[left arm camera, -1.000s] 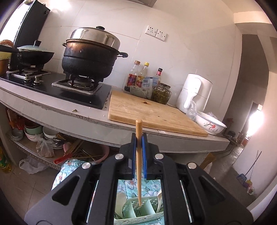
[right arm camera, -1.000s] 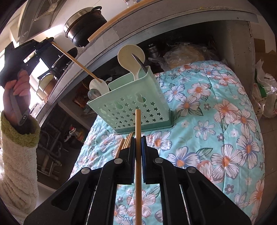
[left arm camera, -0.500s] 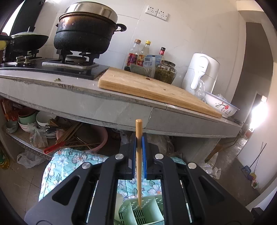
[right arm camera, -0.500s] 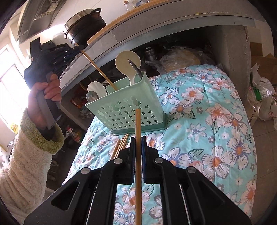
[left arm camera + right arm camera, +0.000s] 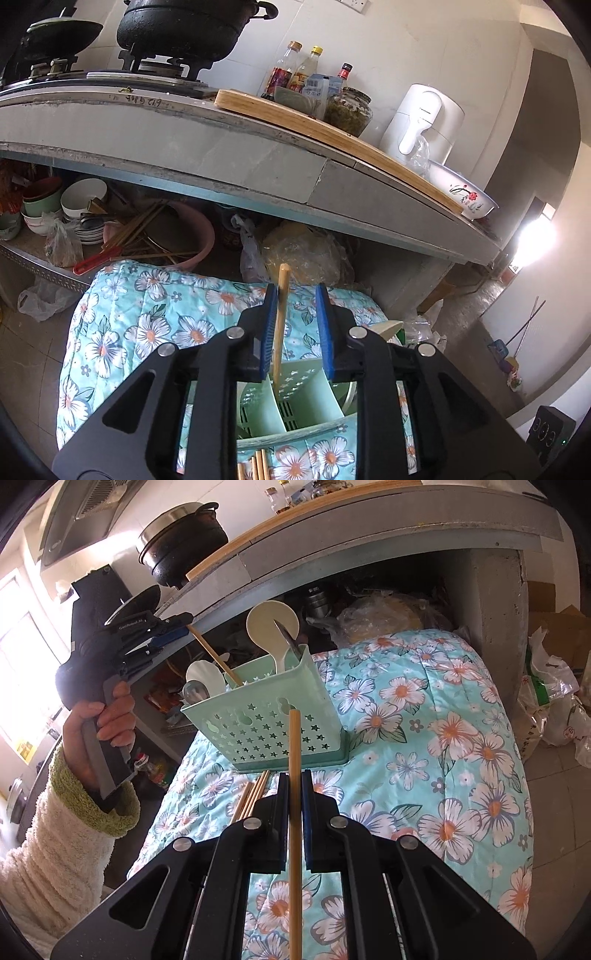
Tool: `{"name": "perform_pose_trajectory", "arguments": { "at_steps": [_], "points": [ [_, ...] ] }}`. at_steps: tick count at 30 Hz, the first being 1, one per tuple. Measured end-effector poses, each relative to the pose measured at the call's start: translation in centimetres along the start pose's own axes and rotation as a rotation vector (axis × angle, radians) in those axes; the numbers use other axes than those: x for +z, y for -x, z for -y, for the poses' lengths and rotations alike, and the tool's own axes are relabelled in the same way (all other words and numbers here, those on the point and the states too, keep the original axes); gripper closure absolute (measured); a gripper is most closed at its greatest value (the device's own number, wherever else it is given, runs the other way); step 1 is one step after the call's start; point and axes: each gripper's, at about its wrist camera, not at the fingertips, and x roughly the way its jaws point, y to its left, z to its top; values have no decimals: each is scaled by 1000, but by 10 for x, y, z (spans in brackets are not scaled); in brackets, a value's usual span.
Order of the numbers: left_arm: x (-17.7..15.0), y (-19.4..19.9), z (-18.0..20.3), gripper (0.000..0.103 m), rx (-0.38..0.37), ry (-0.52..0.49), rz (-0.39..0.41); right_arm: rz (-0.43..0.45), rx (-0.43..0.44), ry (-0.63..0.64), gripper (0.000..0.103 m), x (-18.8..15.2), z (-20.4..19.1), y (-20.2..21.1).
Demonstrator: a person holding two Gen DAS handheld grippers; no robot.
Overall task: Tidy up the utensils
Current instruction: 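Lift the chopstick with the left gripper, drop it into the holder, open, then insert the chopstick into the holder with the right gripper and release it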
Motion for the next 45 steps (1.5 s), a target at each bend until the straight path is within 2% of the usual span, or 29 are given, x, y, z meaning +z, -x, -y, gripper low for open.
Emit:
{"name": "perform_pose_trajectory", "arguments": {
  "at_steps": [5,13,19,26,29,34,40,45],
  "points": [
    [-5,28,-1,78,-21,-8,26,48,-7,62,96,21,-16,14],
    [-29,88,-10,71,-2,-39,91,190,19,212,96,88,-66,38],
    [-71,123,-36,70,65,-39,72,302,41,332,96,139,-115,41],
    [-138,139,-76,70,151,19,-28,377,29,402,96,188,-151,15],
    [-163,143,-91,70,172,53,-73,382,16,422,96,200,-161,-8],
    [-182,152,-106,70,206,71,-87,370,-27,449,96,207,-165,-47],
    [-181,155,-112,70,212,78,-78,298,-54,457,96,195,-150,-93],
    [-181,151,-113,70,205,80,-85,230,-100,512,96,174,-145,-117]
  ]
}}
